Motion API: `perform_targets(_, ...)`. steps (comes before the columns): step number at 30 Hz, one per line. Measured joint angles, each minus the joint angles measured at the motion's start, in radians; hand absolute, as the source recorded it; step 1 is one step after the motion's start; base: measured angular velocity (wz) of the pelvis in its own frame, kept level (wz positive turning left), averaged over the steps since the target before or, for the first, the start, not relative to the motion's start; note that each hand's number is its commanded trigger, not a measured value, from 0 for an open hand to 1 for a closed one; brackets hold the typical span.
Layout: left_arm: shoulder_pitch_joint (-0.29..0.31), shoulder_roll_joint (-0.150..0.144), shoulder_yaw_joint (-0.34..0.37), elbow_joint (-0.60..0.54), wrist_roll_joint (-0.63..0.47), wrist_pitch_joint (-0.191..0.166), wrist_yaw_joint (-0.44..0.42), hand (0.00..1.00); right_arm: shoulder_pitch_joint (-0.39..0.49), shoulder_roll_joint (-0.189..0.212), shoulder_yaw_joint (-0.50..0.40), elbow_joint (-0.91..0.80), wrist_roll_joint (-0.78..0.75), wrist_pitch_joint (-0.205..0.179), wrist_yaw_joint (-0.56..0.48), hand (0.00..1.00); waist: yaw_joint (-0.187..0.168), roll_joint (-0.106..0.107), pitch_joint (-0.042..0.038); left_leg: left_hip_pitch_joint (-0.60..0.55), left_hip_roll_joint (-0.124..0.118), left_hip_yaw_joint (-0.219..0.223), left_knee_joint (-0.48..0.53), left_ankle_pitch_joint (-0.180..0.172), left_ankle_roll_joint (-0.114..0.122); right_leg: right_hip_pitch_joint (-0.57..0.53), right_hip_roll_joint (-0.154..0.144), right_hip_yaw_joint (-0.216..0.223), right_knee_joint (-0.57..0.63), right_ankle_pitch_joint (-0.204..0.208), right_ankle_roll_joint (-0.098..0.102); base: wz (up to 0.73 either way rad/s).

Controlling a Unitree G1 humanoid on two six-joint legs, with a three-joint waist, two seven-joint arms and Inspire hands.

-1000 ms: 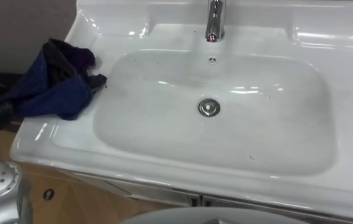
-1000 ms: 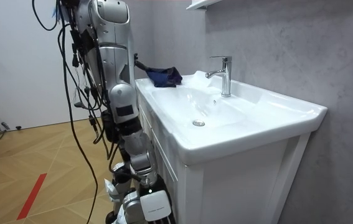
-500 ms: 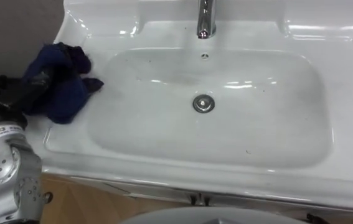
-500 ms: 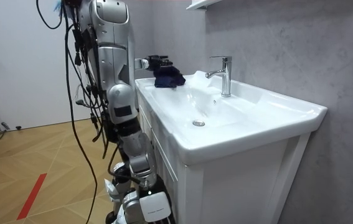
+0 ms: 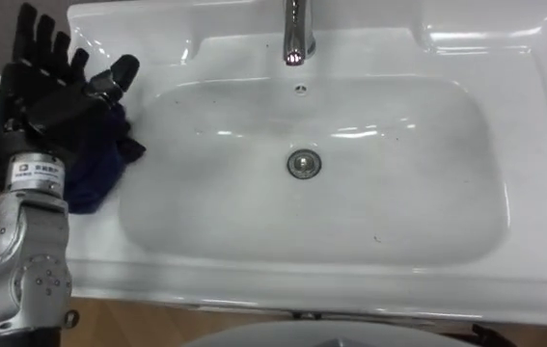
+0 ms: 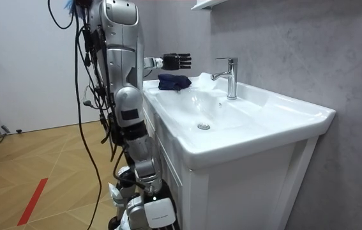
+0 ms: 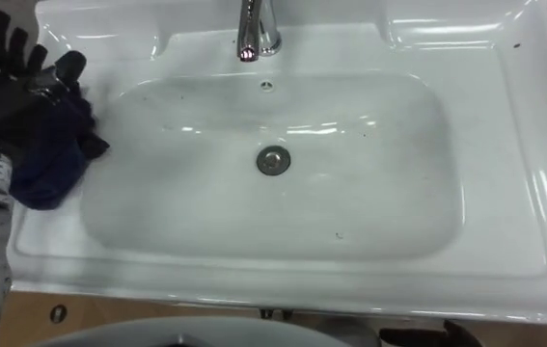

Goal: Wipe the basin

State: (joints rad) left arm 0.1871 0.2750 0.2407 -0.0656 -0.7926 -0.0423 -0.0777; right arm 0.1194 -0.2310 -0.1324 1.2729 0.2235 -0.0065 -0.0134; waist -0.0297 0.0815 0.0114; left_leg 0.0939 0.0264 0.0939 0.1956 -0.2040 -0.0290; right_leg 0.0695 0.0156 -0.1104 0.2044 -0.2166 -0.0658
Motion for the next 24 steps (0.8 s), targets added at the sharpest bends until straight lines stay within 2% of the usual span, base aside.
perform_targets(1, 0.003, 0.0, 0.013, 0.001, 0.0, 0.0, 0.008, 0.0, 0.003, 0.001, -0.003, 0.0, 0.001, 0.0, -0.007, 0.0, 0.004, -0.003, 0.002, 0.005, 0.0, -0.001, -0.001, 0.0, 0.0, 0.004, 0.0, 0.0, 0.0, 0.0, 0.0, 0.0)
perform_targets(3, 0.004, 0.0, 0.042, 0.002, 0.0, 0.0, 0.043, 0.0, 0.003, 0.002, -0.008, -0.001, 0.004, 0.0, -0.018, 0.0, 0.01, 0.001, 0.0001, 0.004, 0.0, -0.009, -0.001, 0.0, 0.0, 0.001, 0.0, 0.002, 0.0, 0.0, 0.0, 0.0)
perform_targets(4, 0.003, 0.0, 0.069, 0.002, 0.015, 0.0, 0.082, 0.0, 0.003, 0.002, -0.007, -0.002, 0.006, -0.001, -0.027, 0.0, 0.01, -0.002, 0.0023, 0.004, -0.001, -0.012, -0.001, 0.0, 0.0, 0.004, -0.001, -0.001, 0.0, 0.0, 0.0, 0.04)
perform_targets(7, 0.003, 0.0, 0.134, 0.001, 0.085, -0.002, 0.222, 0.0, 0.013, 0.002, -0.008, -0.008, 0.004, -0.002, -0.054, 0.0, 0.021, 0.0, 0.0007, 0.01, -0.002, -0.006, -0.002, 0.0, 0.0, 0.002, -0.001, 0.006, 0.001, -0.002, -0.001, -0.02)
perform_targets(9, 0.003, -0.001, 0.194, 0.001, 0.139, -0.004, 0.348, 0.0, 0.038, 0.003, -0.007, -0.032, 0.013, 0.0, -0.069, 0.0, 0.06, 0.004, -0.0019, 0.018, -0.002, -0.006, -0.005, 0.0, 0.001, 0.0, 0.002, 0.024, -0.001, -0.003, 0.0, -0.18)
perform_targets(12, 0.006, -0.001, 0.261, 0.002, 0.189, -0.014, 0.484, 0.0, 0.056, 0.005, -0.008, -0.04, 0.017, 0.002, -0.076, 0.0, 0.072, 0.004, -0.0052, 0.022, -0.004, -0.013, -0.007, -0.001, 0.001, 0.006, 0.0, 0.016, 0.0, -0.005, 0.002, 0.08)
perform_targets(14, 0.007, -0.003, 0.335, 0.01, 0.223, -0.041, 0.601, 0.0, 0.07, 0.012, -0.009, -0.044, 0.013, 0.006, -0.089, 0.0, 0.111, 0.004, -0.0061, 0.024, -0.004, -0.014, -0.01, 0.0, 0.001, 0.003, -0.002, 0.013, 0.007, -0.005, 0.002, 0.0)
perform_targets(16, 0.008, -0.004, 0.386, 0.032, 0.247, -0.065, 0.686, 0.0, 0.081, 0.018, -0.008, -0.044, 0.008, 0.006, -0.104, 0.0, 0.125, 0.004, -0.0069, 0.024, -0.006, -0.016, -0.01, 0.0, 0.001, 0.004, -0.005, 0.003, 0.009, -0.006, 0.003, 0.13)
perform_targets(19, 0.015, -0.004, 0.428, 0.072, 0.243, -0.09, 0.808, 0.0, 0.096, 0.019, -0.008, -0.045, 0.007, 0.01, -0.118, 0.0, 0.147, 0.003, -0.007, 0.019, -0.011, -0.035, -0.009, 0.0, 0.001, 0.002, -0.013, -0.017, 0.017, -0.01, 0.007, 0.19)
perform_targets(20, 0.034, -0.007, 0.427, 0.084, 0.232, -0.098, 0.842, 0.0, 0.1, 0.018, -0.008, -0.048, 0.006, 0.017, -0.125, 0.0, 0.153, 0.005, -0.009, 0.016, -0.015, -0.045, -0.009, 0.0, 0.001, 0.0, -0.017, -0.024, 0.021, -0.013, 0.01, 0.17)
perform_targets(22, 0.071, -0.007, 0.425, 0.133, 0.172, -0.111, 0.866, 0.0, 0.105, 0.016, -0.007, -0.057, 0.016, 0.031, -0.136, 0.0, 0.165, 0.002, -0.0109, 0.013, -0.018, -0.047, -0.006, 0.0, 0.002, -0.004, -0.021, -0.029, 0.027, -0.017, 0.012, 0.1)
perform_targets(24, 0.092, -0.01, 0.424, 0.206, 0.108, -0.111, 0.89, 0.0, 0.121, 0.016, -0.008, -0.062, 0.015, 0.038, -0.137, 0.0, 0.165, -0.001, -0.0157, 0.013, -0.027, -0.071, 0.001, -0.001, 0.002, -0.004, -0.029, -0.032, 0.041, -0.026, 0.017, 0.18)
